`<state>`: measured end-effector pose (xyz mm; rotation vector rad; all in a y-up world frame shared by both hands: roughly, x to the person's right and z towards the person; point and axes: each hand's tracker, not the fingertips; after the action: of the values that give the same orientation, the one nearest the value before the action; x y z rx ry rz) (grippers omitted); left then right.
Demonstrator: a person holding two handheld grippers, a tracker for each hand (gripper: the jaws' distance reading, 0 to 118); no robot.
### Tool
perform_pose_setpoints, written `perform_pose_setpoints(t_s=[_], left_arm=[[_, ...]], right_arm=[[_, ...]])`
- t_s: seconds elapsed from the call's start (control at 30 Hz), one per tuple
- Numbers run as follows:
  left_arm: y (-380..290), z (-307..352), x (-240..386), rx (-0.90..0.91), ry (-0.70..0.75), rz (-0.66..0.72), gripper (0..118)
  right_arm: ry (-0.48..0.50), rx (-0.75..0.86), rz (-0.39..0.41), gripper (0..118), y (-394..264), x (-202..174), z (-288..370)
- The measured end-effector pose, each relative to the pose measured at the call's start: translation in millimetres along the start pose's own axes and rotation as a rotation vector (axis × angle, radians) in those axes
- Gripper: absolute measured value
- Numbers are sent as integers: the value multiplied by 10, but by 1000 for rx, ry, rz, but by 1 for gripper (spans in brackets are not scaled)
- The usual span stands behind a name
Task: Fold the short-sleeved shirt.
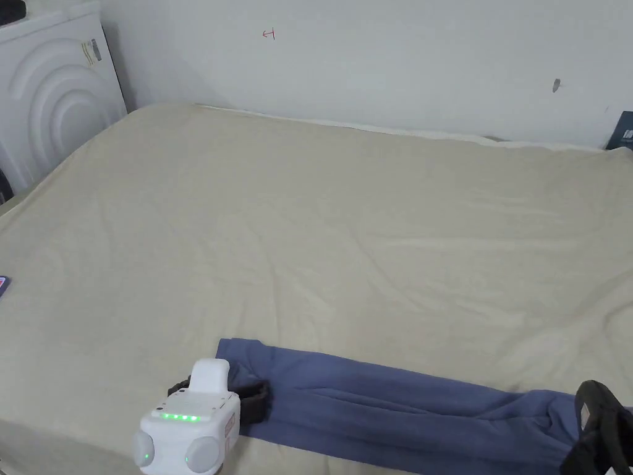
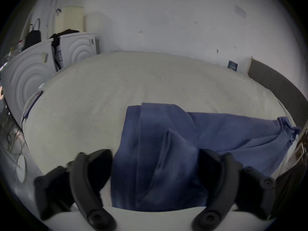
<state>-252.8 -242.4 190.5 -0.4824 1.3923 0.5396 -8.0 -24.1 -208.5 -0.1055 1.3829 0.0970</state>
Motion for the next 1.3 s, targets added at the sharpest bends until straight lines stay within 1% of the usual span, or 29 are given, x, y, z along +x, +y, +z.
perform_pose_setpoints(t_s=[0.03,0.07,0.1,0.13,0.17,0.2,0.23,0.27,0.3,0.33,0.37,0.4,0.43,0.47,0.53,0.63,0.67,0.7,0.73,0.77,0.83,0.87,0.93,1.03,1.1,1.13,1.17,1.23,1.3], left_arm=[[6,-58,-44,-17,11,13,95],[16,-83,-79,17,24,19,86],[-17,330,350,18,9,9,65],[-36,378,417,43,5,-4,27],[-64,423,502,77,-44,-12,9],[-5,597,675,54,-29,-35,9],[62,801,829,67,4,-81,9],[56,855,903,73,0,-109,9],[56,914,966,77,6,-107,9],[65,981,1014,91,65,-130,9],[230,790,665,96,83,-165,9],[276,828,618,107,90,-178,9],[320,856,564,95,55,-163,9],[348,887,522,100,58,-172,9],[463,976,330,120,139,-246,9],[622,1203,1,146,197,-191,9],[673,1299,-74,183,215,-191,9],[718,1383,-122,201,180,-151,9],[752,1456,-129,204,150,-141,9],[777,1406,-202,203,155,-162,9],[779,1491,-33,213,140,-233,9],[772,1540,83,217,113,-237,9],[725,1515,307,228,30,-242,9],[619,1495,849,233,-73,-320,9],[569,1452,1182,213,-164,-308,9],[553,1405,1327,187,-206,-295,9],[470,1288,1485,169,-205,-287,9],[352,1148,1738,145,-229,-327,9],[169,928,1967,105,-222,-383,9]], right_arm=[[6,-4,-7,0,-31,1,-18],[3,-10,-9,0,-55,-10,-41],[2,-24,-11,0,-67,-24,-60],[10,-38,-10,0,-68,-35,-64],[15,-40,-8,0,-68,-41,-67],[19,-38,-6,0,-65,-43,-61],[21,-36,-4,0,-56,-43,-53],[19,-35,-2,0,-38,-42,-39],[16,-35,-1,0,-15,-35,-40],[17,-32,-3,0,3,-20,-39],[14,-24,-7,0,17,-9,-37],[9,-18,-12,0,35,2,-19],[5,-16,-22,0,55,12,-22],[5,-11,-34,0,67,21,-26],[6,-5,-42,0,83,24,-28],[5,-6,-36,0,95,4,-47],[7,-4,-36,0,92,-3,-31],[7,-5,-38,0,92,-13,-26],[6,-7,-41,0,90,-21,-22],[8,-7,-44,0,88,-26,-20],[12,-7,-46,0,84,-36,3],[6,-8,-51,0,88,-41,6],[5,-1,-60,0,93,-40,27],[7,3,-47,0,112,-32,57],[0,4,-41,0,126,-6,90],[-9,-1,-56,0,148,18,83],[-20,-1,-82,0,173,53,72],[-10,10,-117,0,212,131,68],[-31,22,-107,0,252,186,66]])
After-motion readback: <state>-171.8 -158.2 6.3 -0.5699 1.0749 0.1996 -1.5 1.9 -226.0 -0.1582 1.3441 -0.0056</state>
